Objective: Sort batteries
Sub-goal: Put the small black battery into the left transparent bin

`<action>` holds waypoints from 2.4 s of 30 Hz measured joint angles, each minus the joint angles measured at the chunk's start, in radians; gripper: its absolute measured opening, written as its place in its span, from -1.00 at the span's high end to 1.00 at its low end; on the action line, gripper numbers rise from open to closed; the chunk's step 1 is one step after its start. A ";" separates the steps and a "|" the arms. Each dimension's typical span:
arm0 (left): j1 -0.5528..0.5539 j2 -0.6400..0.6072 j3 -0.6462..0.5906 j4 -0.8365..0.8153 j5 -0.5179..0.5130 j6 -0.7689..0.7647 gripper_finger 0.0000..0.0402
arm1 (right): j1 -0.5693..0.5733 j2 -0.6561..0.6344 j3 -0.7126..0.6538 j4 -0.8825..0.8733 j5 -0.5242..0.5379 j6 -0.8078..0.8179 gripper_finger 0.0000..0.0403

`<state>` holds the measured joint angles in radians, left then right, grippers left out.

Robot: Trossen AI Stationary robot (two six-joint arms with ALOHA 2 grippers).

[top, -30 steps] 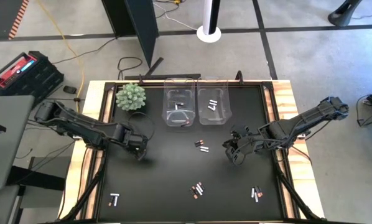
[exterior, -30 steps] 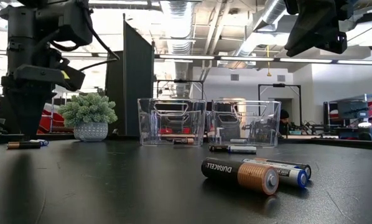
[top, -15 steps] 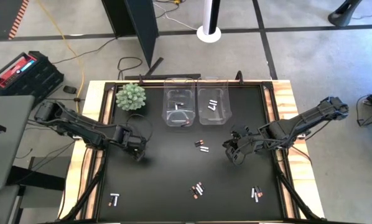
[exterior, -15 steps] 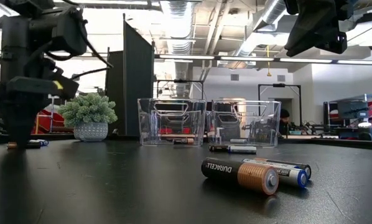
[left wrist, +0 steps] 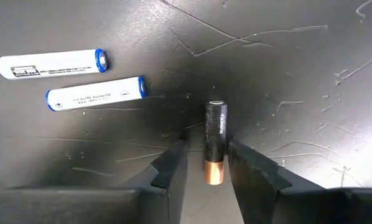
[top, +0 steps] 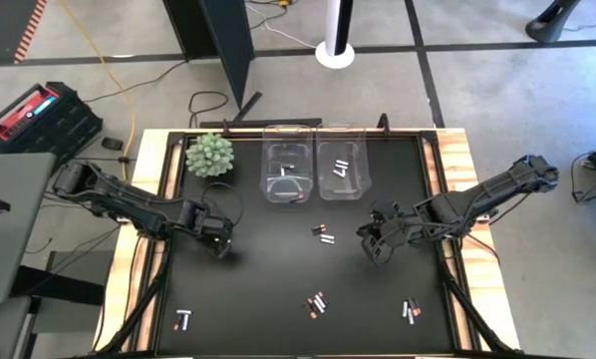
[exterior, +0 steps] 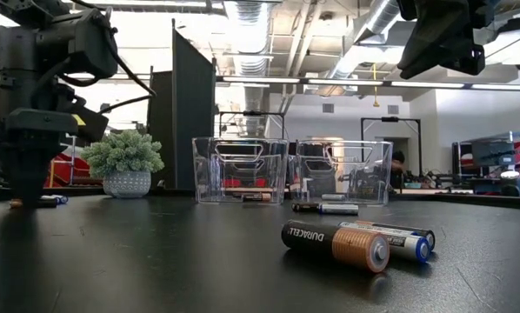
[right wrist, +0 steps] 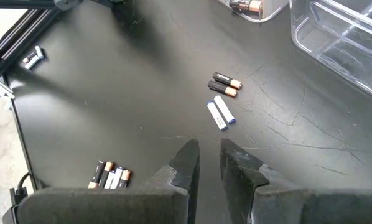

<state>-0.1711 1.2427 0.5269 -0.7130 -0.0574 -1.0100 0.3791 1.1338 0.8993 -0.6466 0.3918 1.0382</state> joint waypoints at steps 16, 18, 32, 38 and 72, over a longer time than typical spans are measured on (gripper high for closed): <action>0.000 0.004 0.021 -0.010 0.005 -0.005 0.82 | 0.000 0.000 0.000 0.000 0.000 0.000 0.59; 0.000 0.005 0.030 -0.017 0.005 -0.006 0.82 | 0.000 0.000 0.000 0.000 0.000 0.000 0.59; 0.000 0.004 0.133 -0.028 0.004 -0.071 0.81 | 0.000 0.000 0.000 0.006 0.000 0.000 0.59; 0.016 0.003 0.225 -0.021 -0.037 -0.075 0.81 | 0.000 0.000 0.000 0.004 0.000 -0.001 0.59; 0.745 0.484 1.197 -0.180 0.232 1.081 0.81 | -0.066 0.000 0.000 0.050 0.000 -0.021 0.59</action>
<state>0.5735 1.7266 1.7242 -0.8935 0.1746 0.0706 0.3136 1.1339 0.8993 -0.5965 0.3916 1.0171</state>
